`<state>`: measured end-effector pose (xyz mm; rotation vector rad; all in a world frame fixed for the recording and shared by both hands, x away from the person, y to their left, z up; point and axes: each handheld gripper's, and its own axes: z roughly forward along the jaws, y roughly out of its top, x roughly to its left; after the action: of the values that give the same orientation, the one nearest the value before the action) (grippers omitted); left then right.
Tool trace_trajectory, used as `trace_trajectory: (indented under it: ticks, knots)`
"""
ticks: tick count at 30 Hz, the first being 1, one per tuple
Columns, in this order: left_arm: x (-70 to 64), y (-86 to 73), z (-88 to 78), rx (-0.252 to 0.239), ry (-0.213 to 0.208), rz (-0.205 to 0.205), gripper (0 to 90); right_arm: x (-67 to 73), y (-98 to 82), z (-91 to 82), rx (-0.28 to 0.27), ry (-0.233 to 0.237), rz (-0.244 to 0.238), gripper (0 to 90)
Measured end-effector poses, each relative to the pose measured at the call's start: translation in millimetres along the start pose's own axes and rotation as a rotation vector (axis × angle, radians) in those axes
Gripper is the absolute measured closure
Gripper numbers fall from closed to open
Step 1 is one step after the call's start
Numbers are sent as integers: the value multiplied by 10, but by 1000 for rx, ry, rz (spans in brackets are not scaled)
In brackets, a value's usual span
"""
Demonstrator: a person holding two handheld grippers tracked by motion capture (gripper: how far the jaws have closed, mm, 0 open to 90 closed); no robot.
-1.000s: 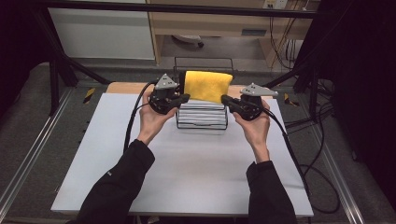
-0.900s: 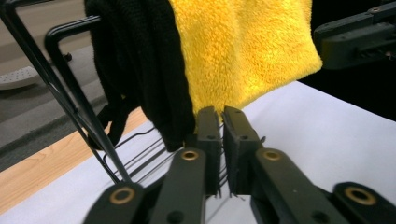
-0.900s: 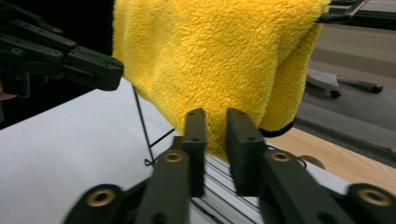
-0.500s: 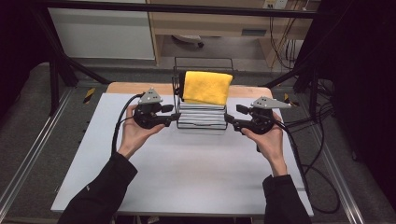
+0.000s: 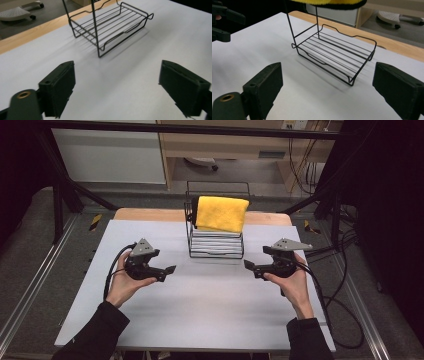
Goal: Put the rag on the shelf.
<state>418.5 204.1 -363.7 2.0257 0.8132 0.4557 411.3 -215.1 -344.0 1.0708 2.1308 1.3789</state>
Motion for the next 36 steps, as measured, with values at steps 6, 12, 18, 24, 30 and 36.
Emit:
trace_trajectory:
  ticks: [6, 12, 18, 24, 30, 36]
  knots:
    - [59, -288, -86, 12, 27, -40, 68, 6, -223, 13, 3, 23, 22, 55]
    - [103, -598, -154, 28, 53, -72, 67, -21, -504, 37, 25, 53, 68, 48]
    - [144, -843, -225, 26, 48, -93, 68, -62, -756, 51, 67, 53, 94, 44]
    - [187, -1035, -301, 35, 68, -80, 71, -123, -999, 12, 116, 43, 107, 38]
    - [237, -1172, -351, 27, 79, -91, 71, -194, -1141, -79, 120, 27, 118, 31]
    - [242, -1247, -373, 35, 85, -91, 71, -241, -1233, -171, 130, 16, 125, 19]
